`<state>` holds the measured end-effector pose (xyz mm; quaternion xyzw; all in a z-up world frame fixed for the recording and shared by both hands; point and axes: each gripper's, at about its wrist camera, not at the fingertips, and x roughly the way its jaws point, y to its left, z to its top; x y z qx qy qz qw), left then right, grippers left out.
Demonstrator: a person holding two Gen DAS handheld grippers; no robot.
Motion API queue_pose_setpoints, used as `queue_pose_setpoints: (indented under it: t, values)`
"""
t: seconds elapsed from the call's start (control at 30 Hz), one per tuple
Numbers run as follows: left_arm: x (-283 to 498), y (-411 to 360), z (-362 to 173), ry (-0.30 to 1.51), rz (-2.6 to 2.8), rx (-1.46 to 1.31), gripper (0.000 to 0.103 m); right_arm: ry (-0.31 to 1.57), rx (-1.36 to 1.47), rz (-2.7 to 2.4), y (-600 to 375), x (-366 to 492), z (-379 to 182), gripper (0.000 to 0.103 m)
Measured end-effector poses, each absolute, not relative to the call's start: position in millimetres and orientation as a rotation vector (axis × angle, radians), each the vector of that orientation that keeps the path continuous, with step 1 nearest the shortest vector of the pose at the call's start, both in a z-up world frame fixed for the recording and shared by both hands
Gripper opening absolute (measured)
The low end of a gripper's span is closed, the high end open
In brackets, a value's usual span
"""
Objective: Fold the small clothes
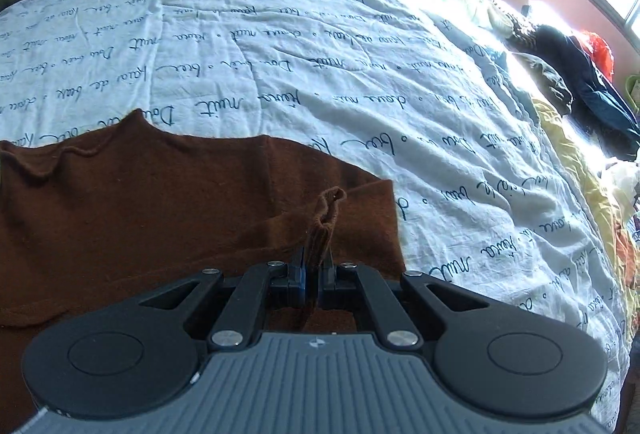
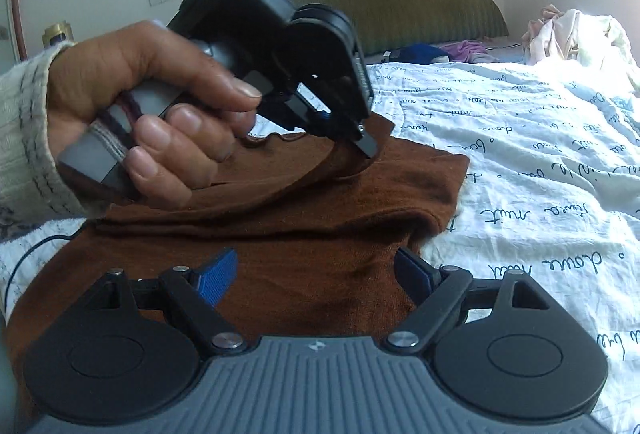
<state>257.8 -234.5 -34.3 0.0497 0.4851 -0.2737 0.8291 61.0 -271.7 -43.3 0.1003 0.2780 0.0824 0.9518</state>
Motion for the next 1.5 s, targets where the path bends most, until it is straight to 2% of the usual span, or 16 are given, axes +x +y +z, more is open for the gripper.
queue_pose_setpoints:
  t: [0.27,0.33,0.43,0.47,0.53,0.63,0.73,0.77,0.8,0.83,0.87,0.97,1.03,1.2,1.33,1.5]
  values:
    - [255,-243,-61,1.080,-0.663,0.073,0.005,0.643,0.212,0.149,-269,65,-53,0.087]
    - [258,-244,-61,1.083,-0.695,0.041,0.011,0.654,0.224,0.142,-271,67,-54,0.087]
    - [264,-233,-60,1.139,-0.782,-0.073,0.062,0.670,0.231,0.135,-273,68,-53,0.087]
    - [262,-222,-54,1.133,-0.790,-0.121,0.067,0.670,0.222,0.122,-273,67,-50,0.087]
    - [254,-193,-33,1.072,-0.808,-0.152,0.067,0.656,0.215,0.101,-277,65,-45,0.087]
    - [238,-124,-3,0.954,-0.741,-0.175,0.074,0.610,0.261,0.108,-297,66,-34,0.087]
    - [228,-46,3,0.901,-0.609,-0.200,0.076,0.584,0.362,0.138,-316,84,-32,0.084]
    - [225,-20,-1,0.900,-0.563,-0.208,0.076,0.588,0.397,0.149,-322,94,-34,0.077]
    - [224,3,-6,0.905,-0.516,-0.222,0.075,0.601,0.433,0.155,-329,107,-36,0.049]
    - [227,30,-13,0.907,-0.458,-0.243,0.075,0.616,0.447,0.144,-334,120,-40,0.031]
    - [227,46,-20,0.906,-0.413,-0.257,0.075,0.623,0.445,0.138,-336,129,-41,0.029]
    - [231,84,-47,0.901,-0.273,-0.181,0.074,0.657,0.392,0.184,-330,161,-51,0.028]
    - [228,99,-63,0.879,-0.261,-0.176,0.071,0.719,0.249,0.150,-319,177,-61,0.022]
    - [210,103,-43,0.823,-0.200,-0.119,0.067,0.737,0.088,0.080,-311,172,-66,0.020]
    - [181,113,-25,0.772,-0.316,-0.273,0.078,0.690,0.128,0.131,-307,153,-44,0.022]
    - [174,97,-56,0.880,-0.356,-0.268,0.076,0.728,0.062,0.280,-274,145,-55,0.022]
